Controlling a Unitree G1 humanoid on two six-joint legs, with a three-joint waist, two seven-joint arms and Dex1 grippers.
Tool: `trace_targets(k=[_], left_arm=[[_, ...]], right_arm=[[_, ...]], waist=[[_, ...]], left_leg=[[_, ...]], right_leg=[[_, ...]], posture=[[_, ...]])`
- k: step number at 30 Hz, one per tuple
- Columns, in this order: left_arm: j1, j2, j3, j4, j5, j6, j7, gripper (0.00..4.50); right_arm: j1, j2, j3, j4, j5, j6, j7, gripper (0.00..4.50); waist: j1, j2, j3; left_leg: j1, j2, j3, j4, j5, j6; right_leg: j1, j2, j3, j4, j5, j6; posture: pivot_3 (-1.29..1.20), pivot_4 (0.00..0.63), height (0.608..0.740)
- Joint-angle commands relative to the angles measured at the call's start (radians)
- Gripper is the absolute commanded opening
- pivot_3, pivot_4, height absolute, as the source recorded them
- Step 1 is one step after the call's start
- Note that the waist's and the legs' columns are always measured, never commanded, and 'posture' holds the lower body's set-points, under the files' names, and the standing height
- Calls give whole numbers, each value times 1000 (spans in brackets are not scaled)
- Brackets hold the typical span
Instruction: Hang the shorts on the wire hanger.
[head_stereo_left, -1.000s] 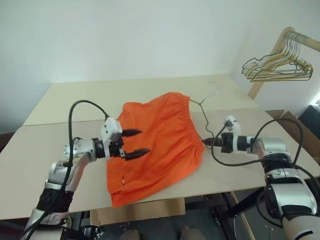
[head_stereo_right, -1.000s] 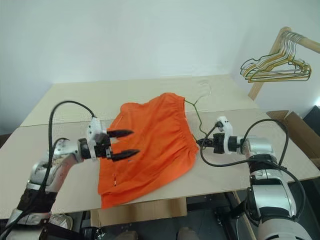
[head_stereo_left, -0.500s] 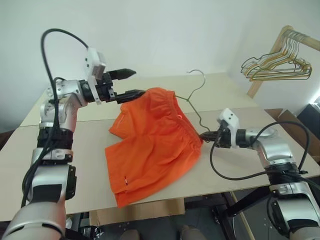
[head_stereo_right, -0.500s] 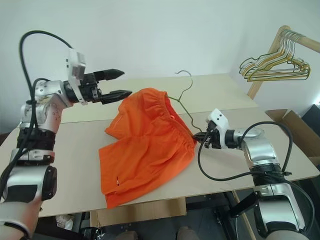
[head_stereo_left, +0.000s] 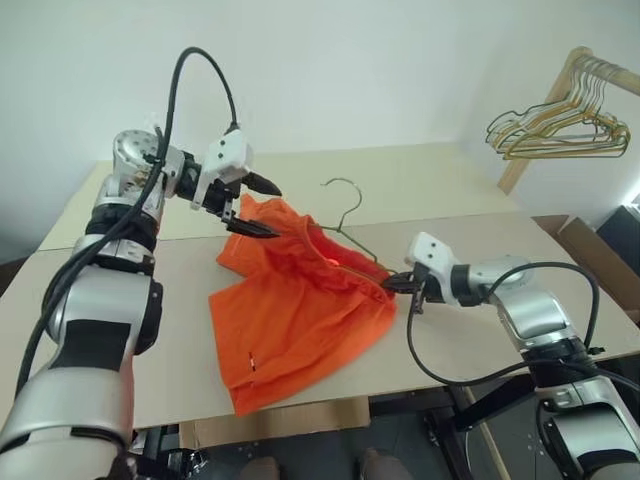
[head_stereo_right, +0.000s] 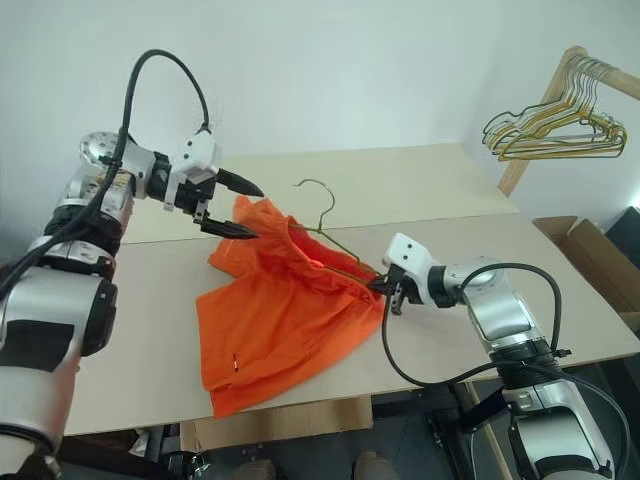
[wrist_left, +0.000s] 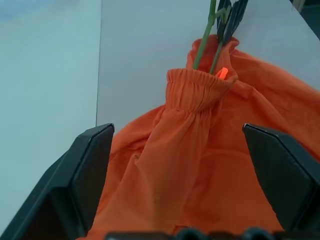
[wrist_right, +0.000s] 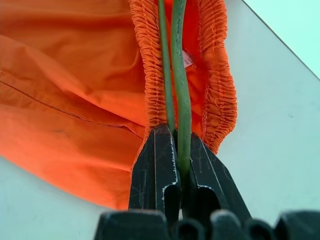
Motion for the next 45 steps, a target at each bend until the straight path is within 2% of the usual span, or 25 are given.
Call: trace_targets(k=[1,6,9,11,14,19,20,23,28,35,37,40,43,45], left_arm=[[-41,-8,-10,33,29,-41,-6,4462],[-44,-39,4,73,59,-36,-6,4462],[-54,-57,25,91,64,-5,-4,3950],[-56,-62,27,96,65,-3,-6,3349],[-53,-71,30,101,105,-12,94,2442],[-55,-67,26,112,137,-15,59,2442],[-57,-68,25,115,141,-5,44,2280],[-60,-72,33,119,150,7,24,1577],[-55,-78,44,121,156,10,38,46],[-49,-76,52,119,167,-6,43,46],[-46,-76,53,117,174,-21,76,46],[-49,-65,56,115,177,-53,27,46],[-61,-56,64,116,178,-62,31,0],[-71,-48,68,116,178,-64,22,0]], right_arm=[[-32,-3,-10,-50,6,13,-13,0],[-48,2,-7,-77,11,52,-22,0],[-48,3,-5,-89,10,61,-26,0],[-47,3,-4,-93,10,65,-28,0],[-38,-2,4,-118,5,59,-27,0],[-32,-12,9,-138,-4,40,-39,0],[-32,-13,10,-138,-4,39,-40,0],[-29,-13,9,-139,-10,17,-46,0],[-26,-12,12,-135,-17,9,-46,0],[-17,-9,16,-130,-39,-19,-70,0],[-2,-7,17,-115,-71,-119,-102,0],[11,-9,19,-106,-92,-194,-115,0],[23,-13,13,-113,-93,-207,-112,803],[25,-12,1,-101,-93,-211,-125,1496]], waist=[[0,0,0],[0,0,0],[-2,0,0],[-2,0,0],[-3,0,0],[-4,0,0],[-4,0,0],[-9,0,0],[-16,0,0],[-24,0,0],[-25,0,0],[-24,0,0],[-25,0,0],[-25,0,0]], left_leg=[[0,0,0,0,0,0],[0,0,0,1,0,0],[0,0,0,1,0,0],[0,0,0,1,0,0],[0,0,0,1,0,0],[0,0,-1,1,0,0],[0,0,-1,1,0,0],[0,0,0,1,0,0],[0,0,-1,1,0,0],[0,0,-1,1,0,0],[0,0,-1,1,0,0],[0,0,-1,1,0,0],[0,0,-1,1,0,0],[0,0,-1,1,0,0]], right_leg=[[0,0,0,0,0,0],[0,0,0,1,0,0],[0,0,0,1,0,0],[0,0,0,1,0,0],[0,0,0,1,0,0],[0,0,0,1,0,0],[0,0,0,1,0,0],[0,0,0,2,0,0],[0,0,0,1,0,0],[0,0,0,2,0,0],[0,0,0,2,0,0],[0,0,0,2,0,0],[0,0,0,2,0,0],[0,0,0,2,0,0]], posture=[[-35,0,740],[-43,0,740],[-49,0,740],[-52,0,740],[-57,0,740],[-64,0,740],[-65,0,740],[-67,0,740],[-68,0,740],[-69,0,740],[-69,0,740],[-68,0,740],[-69,0,740],[-70,0,740]])
